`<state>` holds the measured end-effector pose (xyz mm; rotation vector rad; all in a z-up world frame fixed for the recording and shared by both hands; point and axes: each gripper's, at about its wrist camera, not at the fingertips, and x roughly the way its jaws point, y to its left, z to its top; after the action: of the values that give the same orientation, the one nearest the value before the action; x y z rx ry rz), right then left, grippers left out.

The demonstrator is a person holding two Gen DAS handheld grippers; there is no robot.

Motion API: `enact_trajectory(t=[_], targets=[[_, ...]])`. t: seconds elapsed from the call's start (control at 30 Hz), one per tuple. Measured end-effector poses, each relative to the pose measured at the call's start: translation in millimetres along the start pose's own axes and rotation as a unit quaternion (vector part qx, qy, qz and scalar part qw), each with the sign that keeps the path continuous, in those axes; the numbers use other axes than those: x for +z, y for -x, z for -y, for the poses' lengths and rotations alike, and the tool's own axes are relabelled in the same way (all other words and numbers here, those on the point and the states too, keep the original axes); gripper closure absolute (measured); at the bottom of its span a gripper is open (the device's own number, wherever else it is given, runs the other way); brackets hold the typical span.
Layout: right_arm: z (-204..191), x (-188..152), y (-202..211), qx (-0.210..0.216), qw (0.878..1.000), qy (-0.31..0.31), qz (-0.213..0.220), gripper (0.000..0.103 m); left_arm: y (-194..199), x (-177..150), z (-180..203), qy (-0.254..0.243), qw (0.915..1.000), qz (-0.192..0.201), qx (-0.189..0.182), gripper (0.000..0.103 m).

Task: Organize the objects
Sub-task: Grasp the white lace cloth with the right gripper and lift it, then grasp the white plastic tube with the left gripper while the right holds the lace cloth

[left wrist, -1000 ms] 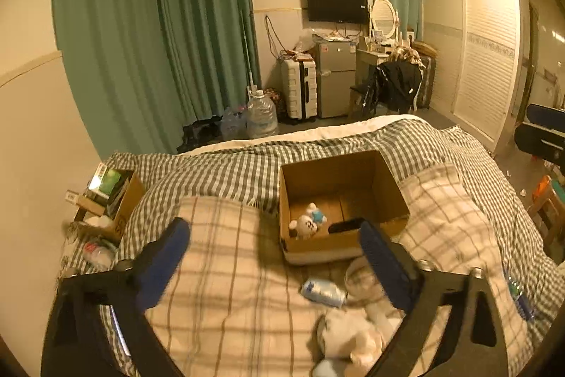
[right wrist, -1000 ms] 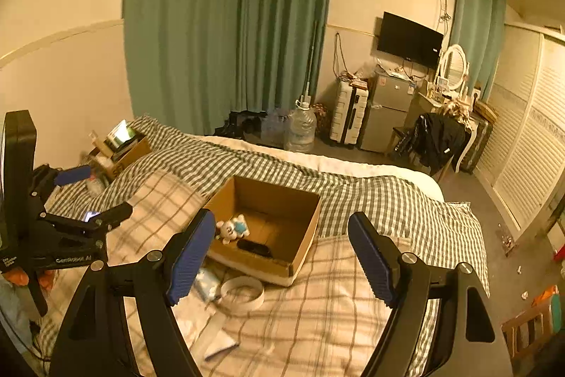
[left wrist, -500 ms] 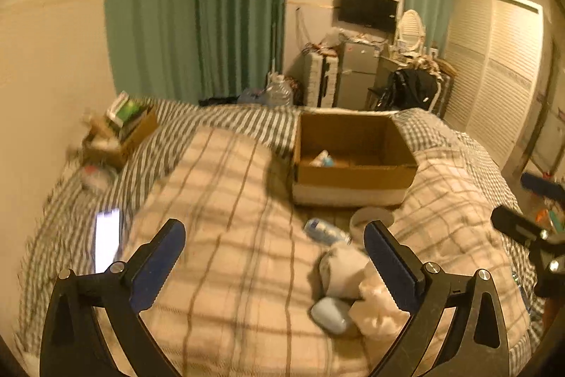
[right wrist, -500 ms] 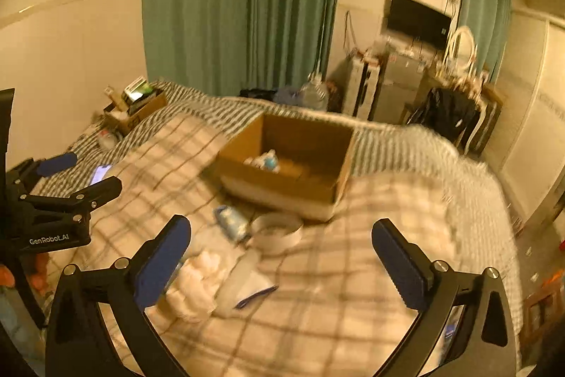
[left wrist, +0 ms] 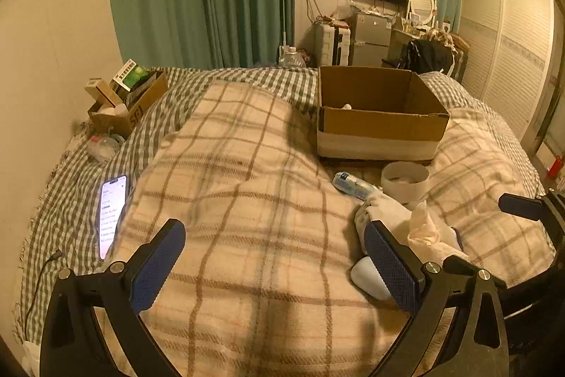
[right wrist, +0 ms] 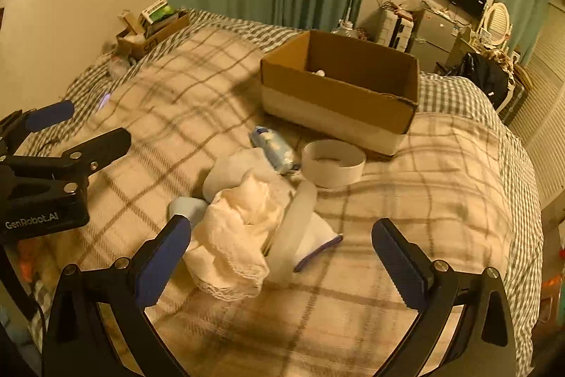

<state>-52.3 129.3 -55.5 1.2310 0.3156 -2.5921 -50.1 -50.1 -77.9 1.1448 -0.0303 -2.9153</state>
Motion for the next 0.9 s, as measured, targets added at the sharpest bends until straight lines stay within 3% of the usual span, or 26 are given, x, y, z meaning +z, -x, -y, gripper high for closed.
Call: enact_trajectory(t=[0.1, 0.2, 0.37, 0.43, 0.7, 0.9], targets=[[-11, -2, -7, 0.008, 1.0, 0.015, -0.008, 0.006, -5, -3, -1, 0.0, 0.9999, -0.011, -0.005, 0.0], [-23, -5, -15, 0.013, 0.999, 0.039, -0.026, 0.022, -9, -6, -2, -0.002, 0.9998, -0.018, -0.003, 0.0], [-34, -10, -29, 0.006, 0.996, 0.067, -0.054, 0.081, -8, -7, -7, 0.01, 0.9997, -0.024, -0.005, 0.0], [-32, -9, -26, 0.004, 0.997, 0.065, -0.049, 0.088, -6, -7, -7, 0.011, 0.9997, -0.023, -0.006, 0.0], [-7, 9, 20, 0.018, 0.999, 0.024, 0.018, 0.092, 2, -3, 14, -0.006, 0.9996, -0.02, -0.018, 0.0], [32, 23, 59, -0.008, 0.998, -0.008, 0.068, 0.092, 3, 6, 53, -0.029, 0.9986, -0.016, -0.04, 0.0]])
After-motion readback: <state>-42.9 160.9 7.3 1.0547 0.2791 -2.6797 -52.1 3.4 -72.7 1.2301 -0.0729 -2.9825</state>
